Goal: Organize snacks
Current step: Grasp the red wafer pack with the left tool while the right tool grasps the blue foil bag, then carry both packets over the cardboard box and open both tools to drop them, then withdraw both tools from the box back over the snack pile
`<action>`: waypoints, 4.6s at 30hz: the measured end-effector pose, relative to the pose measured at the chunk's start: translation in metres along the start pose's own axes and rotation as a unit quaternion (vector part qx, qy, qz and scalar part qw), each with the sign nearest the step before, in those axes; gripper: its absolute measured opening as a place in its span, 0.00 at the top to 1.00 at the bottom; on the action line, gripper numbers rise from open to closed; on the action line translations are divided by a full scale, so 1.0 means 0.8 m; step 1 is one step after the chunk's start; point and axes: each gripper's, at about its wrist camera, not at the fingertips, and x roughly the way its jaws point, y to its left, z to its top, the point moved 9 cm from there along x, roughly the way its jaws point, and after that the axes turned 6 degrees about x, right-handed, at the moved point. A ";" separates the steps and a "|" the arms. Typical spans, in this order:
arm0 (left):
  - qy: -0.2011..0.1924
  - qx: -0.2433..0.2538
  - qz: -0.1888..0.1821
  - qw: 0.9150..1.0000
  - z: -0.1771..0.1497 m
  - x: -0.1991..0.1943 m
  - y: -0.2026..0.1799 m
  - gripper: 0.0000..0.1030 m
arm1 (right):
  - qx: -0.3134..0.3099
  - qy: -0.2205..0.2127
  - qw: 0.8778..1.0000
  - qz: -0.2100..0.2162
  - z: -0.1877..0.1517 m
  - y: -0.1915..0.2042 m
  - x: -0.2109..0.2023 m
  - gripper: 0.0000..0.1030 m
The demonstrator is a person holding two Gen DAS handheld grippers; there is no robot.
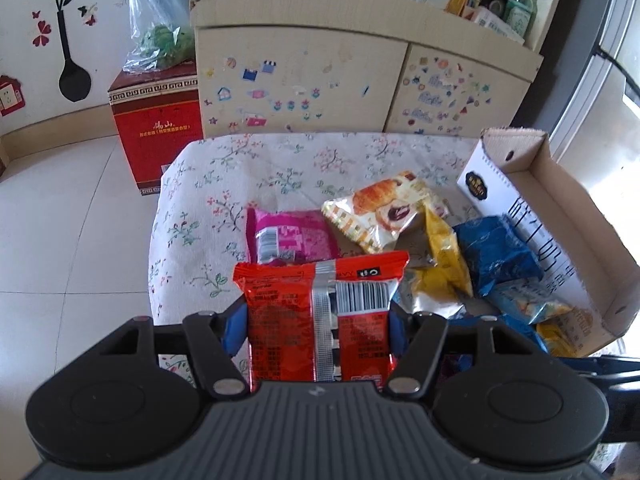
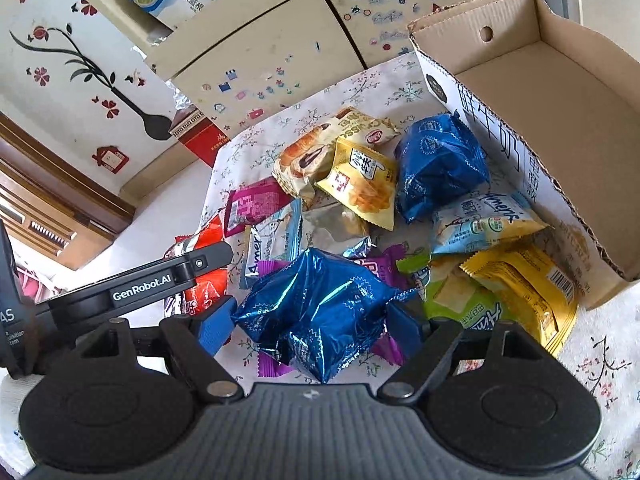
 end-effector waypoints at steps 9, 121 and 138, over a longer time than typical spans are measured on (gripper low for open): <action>-0.047 0.011 0.009 0.999 0.031 -0.027 -0.013 0.37 | 0.005 -0.018 1.000 0.014 0.011 0.000 -0.013 0.22; -0.047 0.087 -0.198 0.975 0.119 0.058 -0.317 0.14 | 0.163 -0.216 0.951 -0.148 0.149 -0.176 -0.165 0.27; -0.041 0.085 -0.123 0.988 0.118 0.007 -0.207 0.07 | 0.099 -0.170 0.977 -0.079 0.135 -0.127 -0.139 0.19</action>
